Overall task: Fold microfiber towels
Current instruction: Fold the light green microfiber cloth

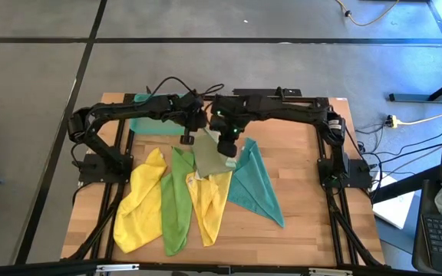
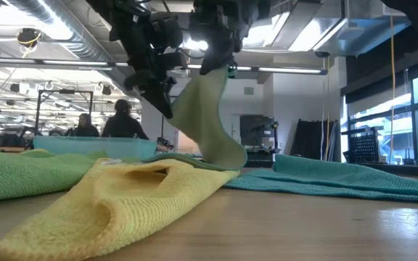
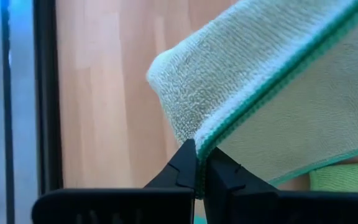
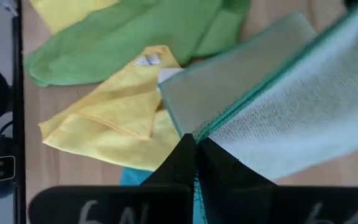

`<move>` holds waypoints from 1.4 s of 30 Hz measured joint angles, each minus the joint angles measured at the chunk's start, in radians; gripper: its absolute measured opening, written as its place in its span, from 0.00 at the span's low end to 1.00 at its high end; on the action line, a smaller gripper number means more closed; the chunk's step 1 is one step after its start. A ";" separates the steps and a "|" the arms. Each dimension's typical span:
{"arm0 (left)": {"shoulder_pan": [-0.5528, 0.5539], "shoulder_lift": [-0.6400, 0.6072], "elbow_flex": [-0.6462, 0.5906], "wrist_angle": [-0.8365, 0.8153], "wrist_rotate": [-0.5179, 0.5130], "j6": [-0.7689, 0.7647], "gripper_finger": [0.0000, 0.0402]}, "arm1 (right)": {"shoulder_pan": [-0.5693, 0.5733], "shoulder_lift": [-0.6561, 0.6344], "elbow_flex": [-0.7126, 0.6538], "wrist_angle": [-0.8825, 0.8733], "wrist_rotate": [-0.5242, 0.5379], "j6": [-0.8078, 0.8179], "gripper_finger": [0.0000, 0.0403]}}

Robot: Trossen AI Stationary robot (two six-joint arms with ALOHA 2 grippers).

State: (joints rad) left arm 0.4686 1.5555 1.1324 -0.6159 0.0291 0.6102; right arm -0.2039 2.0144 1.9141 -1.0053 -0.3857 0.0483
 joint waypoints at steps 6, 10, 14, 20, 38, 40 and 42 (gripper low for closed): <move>-0.018 0.001 0.000 0.001 -0.009 0.003 0.00 | 0.023 -0.001 -0.088 0.137 -0.013 0.058 0.03; -0.018 0.001 -0.001 0.001 -0.012 0.002 0.00 | 0.027 -0.001 -0.121 0.232 -0.017 0.102 0.03; -0.018 0.001 -0.001 0.001 -0.013 0.002 0.00 | 0.026 -0.001 -0.135 0.283 -0.018 0.107 0.04; -0.019 0.002 -0.001 -0.011 -0.011 0.002 0.03 | 0.026 -0.002 -0.135 0.291 -0.018 0.106 0.11; -0.019 0.002 -0.002 -0.114 -0.019 0.000 0.15 | 0.026 -0.002 -0.135 0.351 -0.062 0.108 0.28; -0.019 0.002 -0.002 -0.125 -0.019 -0.005 0.15 | 0.026 -0.002 -0.135 0.351 -0.061 0.108 0.28; -0.019 0.002 -0.002 -0.140 -0.015 -0.007 0.15 | 0.026 -0.002 -0.135 0.350 -0.061 0.109 0.28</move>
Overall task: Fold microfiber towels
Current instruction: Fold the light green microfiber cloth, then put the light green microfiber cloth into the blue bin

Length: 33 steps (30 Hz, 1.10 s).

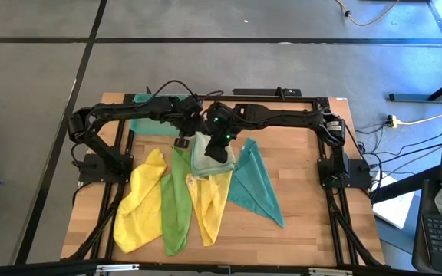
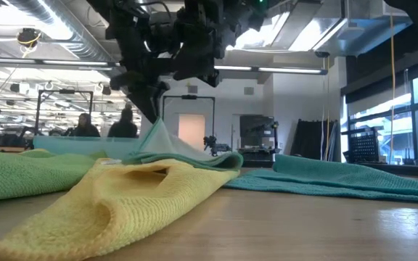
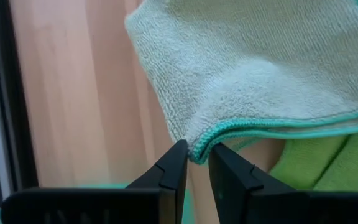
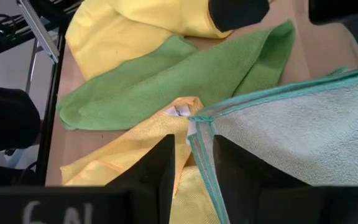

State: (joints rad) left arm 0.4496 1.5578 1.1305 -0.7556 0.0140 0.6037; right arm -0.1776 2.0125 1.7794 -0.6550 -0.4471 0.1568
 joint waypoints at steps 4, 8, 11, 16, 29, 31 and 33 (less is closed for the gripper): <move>0.000 0.000 0.000 -0.015 0.015 -0.022 0.15 | 0.007 0.000 -0.001 -0.037 0.018 -0.008 0.28; 0.000 0.000 0.000 -0.017 0.042 -0.076 0.15 | 0.025 0.000 -0.063 -0.101 0.058 -0.048 0.28; 0.000 0.000 0.000 -0.016 0.084 -0.123 0.15 | 0.038 0.000 -0.138 -0.104 0.061 -0.052 0.28; -0.024 0.010 -0.001 -0.032 0.073 -0.147 0.15 | 0.042 0.000 -0.210 -0.057 0.062 0.070 0.28; -0.011 0.010 -0.001 -0.041 0.060 -0.026 0.35 | 0.044 0.000 -0.234 0.102 0.080 0.157 0.28; -0.011 0.010 -0.001 -0.040 0.029 -0.025 0.41 | 0.044 0.000 -0.234 0.095 0.090 0.155 0.28; -0.011 0.010 -0.001 -0.040 -0.019 -0.025 0.45 | 0.044 0.000 -0.234 0.072 0.116 0.159 0.28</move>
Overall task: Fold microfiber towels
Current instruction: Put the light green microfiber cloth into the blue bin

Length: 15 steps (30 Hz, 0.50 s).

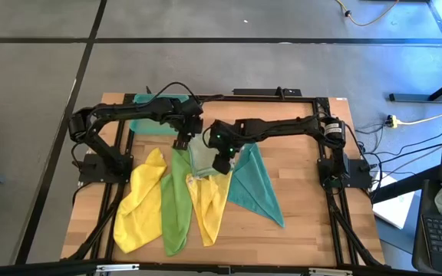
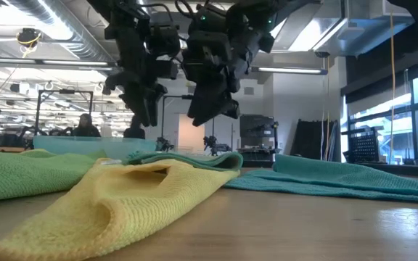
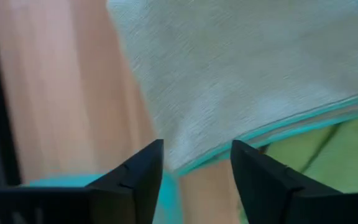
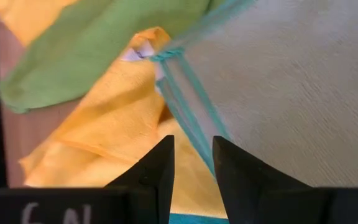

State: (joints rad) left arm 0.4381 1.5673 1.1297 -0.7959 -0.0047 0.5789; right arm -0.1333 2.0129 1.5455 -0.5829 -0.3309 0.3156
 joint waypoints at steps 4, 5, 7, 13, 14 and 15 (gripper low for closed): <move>0.006 -0.024 0.000 -0.015 -0.088 -0.027 0.49 | -0.017 0.000 0.000 -0.142 0.066 0.100 0.28; 0.010 -0.038 0.000 -0.020 -0.091 -0.040 0.50 | -0.028 0.000 0.000 -0.180 0.073 0.124 0.28; 0.016 -0.065 0.000 -0.031 -0.091 -0.077 0.49 | -0.051 0.000 0.000 -0.223 0.079 0.152 0.28; 0.036 -0.207 0.001 -0.045 -0.083 -0.195 0.49 | -0.139 0.000 -0.003 -0.177 0.094 0.290 0.34; 0.039 -0.237 0.001 -0.044 -0.081 -0.213 0.49 | -0.157 -0.001 -0.015 -0.126 0.081 0.322 0.37; 0.040 -0.269 0.001 -0.044 -0.081 -0.233 0.49 | -0.175 -0.001 -0.031 -0.080 0.064 0.361 0.40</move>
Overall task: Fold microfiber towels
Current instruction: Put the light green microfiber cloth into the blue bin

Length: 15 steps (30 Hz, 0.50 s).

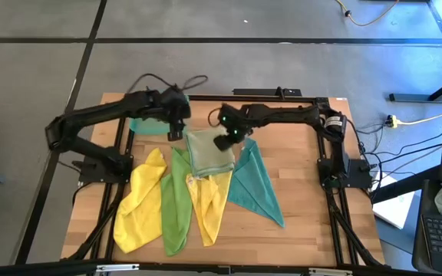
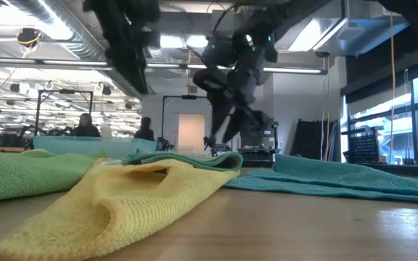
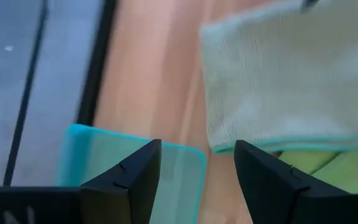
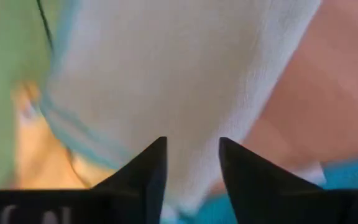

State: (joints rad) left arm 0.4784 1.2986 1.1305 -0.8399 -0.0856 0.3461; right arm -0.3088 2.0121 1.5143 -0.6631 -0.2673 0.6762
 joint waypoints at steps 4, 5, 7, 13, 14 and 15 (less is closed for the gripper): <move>0.000 -0.130 0.000 0.002 0.002 -0.103 0.49 | -0.069 0.000 -0.057 0.058 -0.042 0.112 0.56; 0.000 -0.159 0.000 0.000 0.002 -0.127 0.49 | -0.084 0.000 -0.078 0.070 -0.050 0.126 0.59; 0.000 -0.208 0.000 0.002 0.002 -0.165 0.49 | -0.109 0.001 -0.123 0.094 -0.098 0.133 0.66; 0.000 -0.278 0.000 -0.011 -0.009 -0.219 0.49 | -0.097 0.001 -0.199 0.241 -0.198 0.189 0.74; 0.000 -0.284 0.000 -0.016 -0.010 -0.230 0.49 | -0.086 0.001 -0.206 0.272 -0.180 0.203 0.74; 0.000 -0.288 0.000 -0.023 -0.010 -0.240 0.49 | -0.075 0.001 -0.213 0.309 -0.170 0.217 0.74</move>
State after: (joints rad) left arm 0.4786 1.0106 1.1309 -0.8628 -0.0952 0.1061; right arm -0.3835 2.0129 1.3008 -0.3545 -0.4371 0.8933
